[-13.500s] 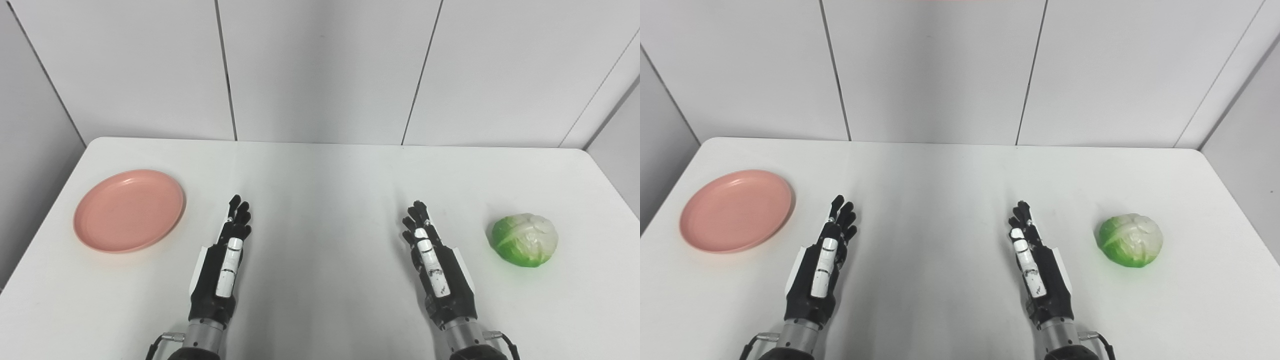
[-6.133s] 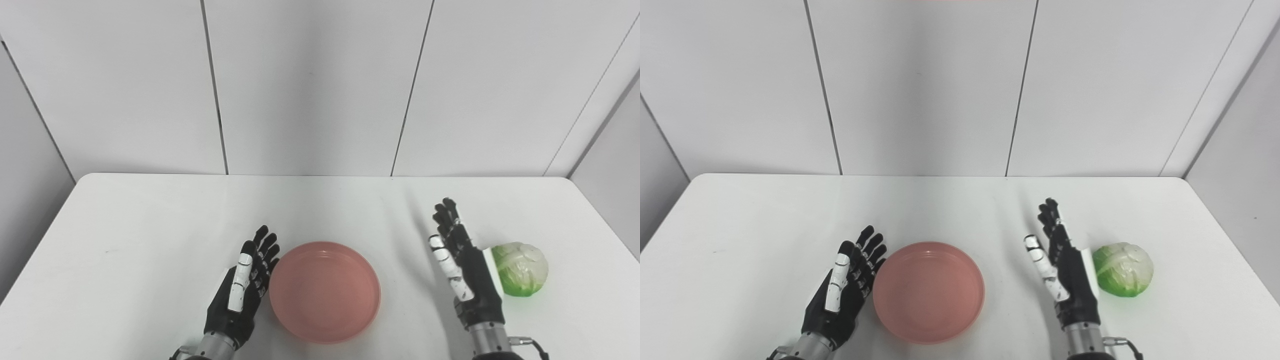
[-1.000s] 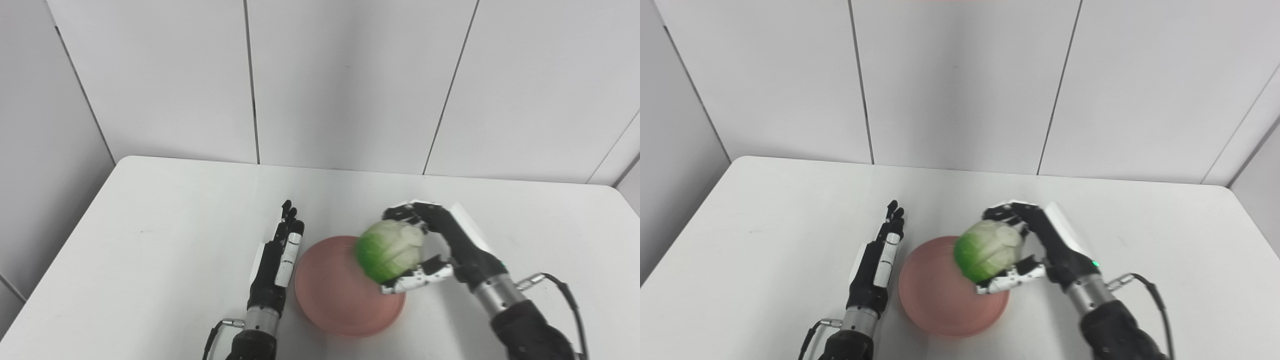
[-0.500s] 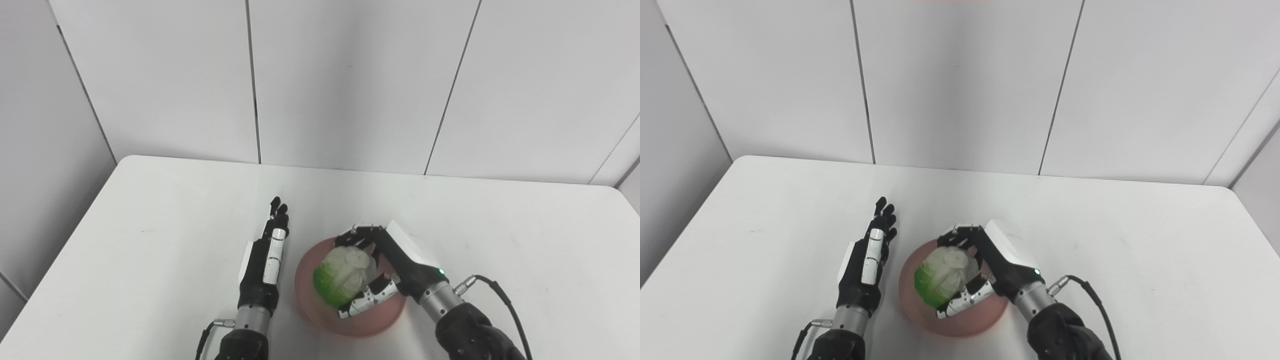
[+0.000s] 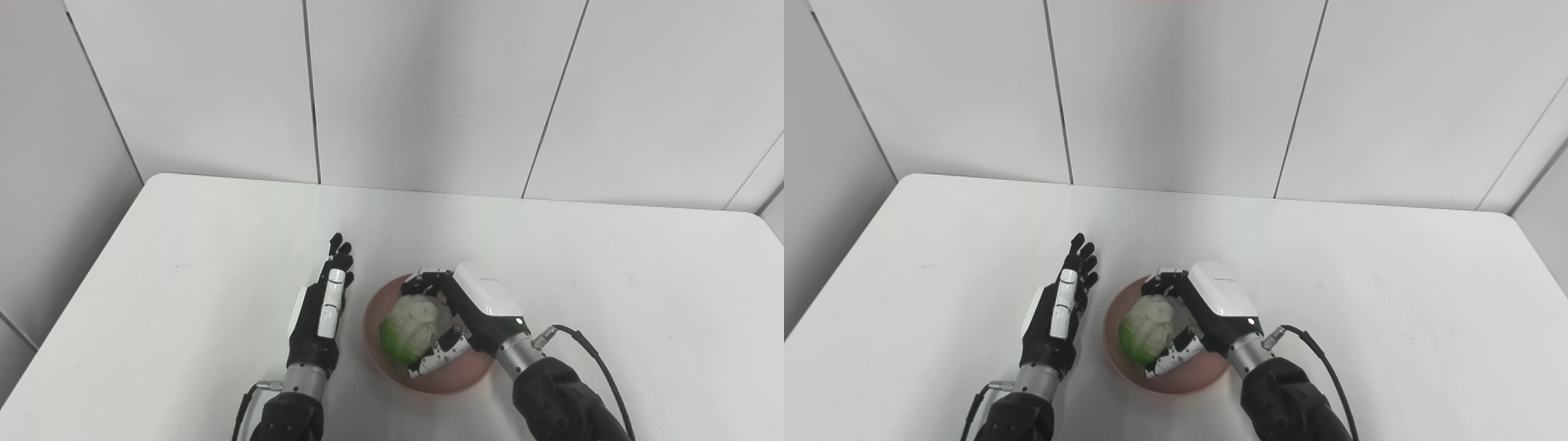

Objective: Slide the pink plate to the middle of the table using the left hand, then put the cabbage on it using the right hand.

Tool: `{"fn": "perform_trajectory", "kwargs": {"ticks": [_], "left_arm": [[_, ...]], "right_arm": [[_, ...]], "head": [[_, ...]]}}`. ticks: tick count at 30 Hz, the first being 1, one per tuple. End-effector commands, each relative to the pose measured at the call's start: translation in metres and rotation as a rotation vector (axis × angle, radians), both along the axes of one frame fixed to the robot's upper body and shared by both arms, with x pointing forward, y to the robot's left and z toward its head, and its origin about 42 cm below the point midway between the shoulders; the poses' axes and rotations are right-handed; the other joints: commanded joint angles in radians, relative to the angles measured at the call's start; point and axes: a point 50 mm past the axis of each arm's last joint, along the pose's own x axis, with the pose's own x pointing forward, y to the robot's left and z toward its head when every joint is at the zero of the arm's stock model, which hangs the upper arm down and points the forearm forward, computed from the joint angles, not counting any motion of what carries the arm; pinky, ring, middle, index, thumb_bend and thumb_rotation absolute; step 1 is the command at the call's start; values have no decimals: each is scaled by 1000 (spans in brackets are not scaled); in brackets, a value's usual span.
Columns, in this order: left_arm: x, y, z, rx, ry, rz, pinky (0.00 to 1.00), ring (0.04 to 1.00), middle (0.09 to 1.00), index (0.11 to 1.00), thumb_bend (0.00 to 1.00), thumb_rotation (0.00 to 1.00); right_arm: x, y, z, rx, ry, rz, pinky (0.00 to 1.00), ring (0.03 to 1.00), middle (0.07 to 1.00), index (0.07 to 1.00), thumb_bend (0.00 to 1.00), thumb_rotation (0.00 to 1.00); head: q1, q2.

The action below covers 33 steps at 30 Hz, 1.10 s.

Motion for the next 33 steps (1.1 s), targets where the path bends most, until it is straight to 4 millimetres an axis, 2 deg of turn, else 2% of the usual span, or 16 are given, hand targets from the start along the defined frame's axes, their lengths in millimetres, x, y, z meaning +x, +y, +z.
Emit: {"fn": "perform_trajectory", "kwargs": {"ticks": [1, 2, 4, 5, 6, 7, 9, 12, 15, 19, 23, 27, 28, 30, 32, 33], "left_arm": [[1, -4, 13, -16, -41, -27, 1000, 1000, 1000, 1000, 688, 1000], [1, -4, 12, -17, -39, -30, 1000, 1000, 1000, 1000, 691, 1000], [0, -4, 11, -21, -31, -36, 1000, 1000, 1000, 1000, 698, 1000], [0, -3, 12, -22, -33, -33, 1000, 1000, 1000, 1000, 700, 1000], [0, -3, 12, -21, -35, -31, 1000, 1000, 1000, 1000, 691, 1000], [-1, -2, 12, -17, -43, -26, 1000, 1000, 1000, 1000, 687, 1000], [0, -2, 12, -9, -56, -20, 1000, 1000, 1000, 1000, 684, 1000], [0, -1, 12, -1, -66, -16, 1000, 1000, 1000, 1000, 673, 1000], [-2, -1, 10, 5, -50, -21, 1000, 1000, 1000, 1000, 678, 1000], [-3, 1, 9, 11, -31, -28, 1000, 1000, 1000, 1000, 685, 1000], [-4, 4, 6, 27, -41, -23, 1000, 1000, 1000, 1000, 680, 1000], [-7, 8, -1, 42, -40, -21, 1000, 1000, 1000, 1000, 718, 1000], [-7, 8, -2, 46, -39, -23, 1000, 1000, 1000, 1000, 723, 1000], [-9, 10, -3, 45, -42, -28, 1000, 1000, 1000, 1000, 724, 1000], [-11, 13, -4, 37, -50, -27, 1000, 1000, 1000, 1000, 715, 1000], [-13, 17, -5, 40, -51, -28, 1000, 1000, 1000, 1000, 715, 1000]], "right_arm": [[4, 1, 14, 11, -90, 9, 328, 406, 439, 527, 524, 0], [3, 1, 13, 14, -93, 4, 343, 435, 451, 523, 525, 0], [0, 1, 15, 35, -88, -4, 383, 520, 696, 749, 687, 14], [-2, 0, 19, 61, -69, -5, 391, 536, 733, 784, 709, 19], [-3, -1, 22, 77, -56, -4, 519, 708, 853, 880, 737, 73], [-5, -4, 25, 103, -31, 4, 604, 805, 918, 935, 748, 93], [-7, -12, 30, 133, 30, 26, 681, 887, 970, 979, 755, 107], [-10, -25, 36, 126, 113, 42, 784, 987, 997, 998, 784, 228], [-15, -34, 42, 106, 146, 31, 881, 999, 1000, 1000, 839, 261], [-19, -54, 48, 92, 182, 23, 840, 1000, 1000, 1000, 912, 335], [-33, -77, 39, 279, 171, -59, 864, 1000, 1000, 1000, 977, 387], [-41, -83, 15, 547, 159, -153, 962, 1000, 1000, 1000, 940, 453], [-43, -83, 10, 594, 143, -177, 939, 1000, 1000, 1000, 911, 582], [-45, -77, -2, 719, 99, -212, 929, 999, 1000, 1000, 863, 701], [-45, -70, -11, 843, 87, -215, 983, 991, 1000, 1000, 736, 728], [-45, -67, -16, 912, 88, -208, 985, 991, 1000, 1000, 731, 728]], "head": [[-4, 2], [-4, 2], [-4, 2], [-11, 3], [-11, 3], [-13, 3], [-14, 5], [-19, 6], [-22, 5], [-31, 2], [-33, -4], [-45, -5], [-45, -5], [-51, -6], [-55, -5], [-65, -7]]}}
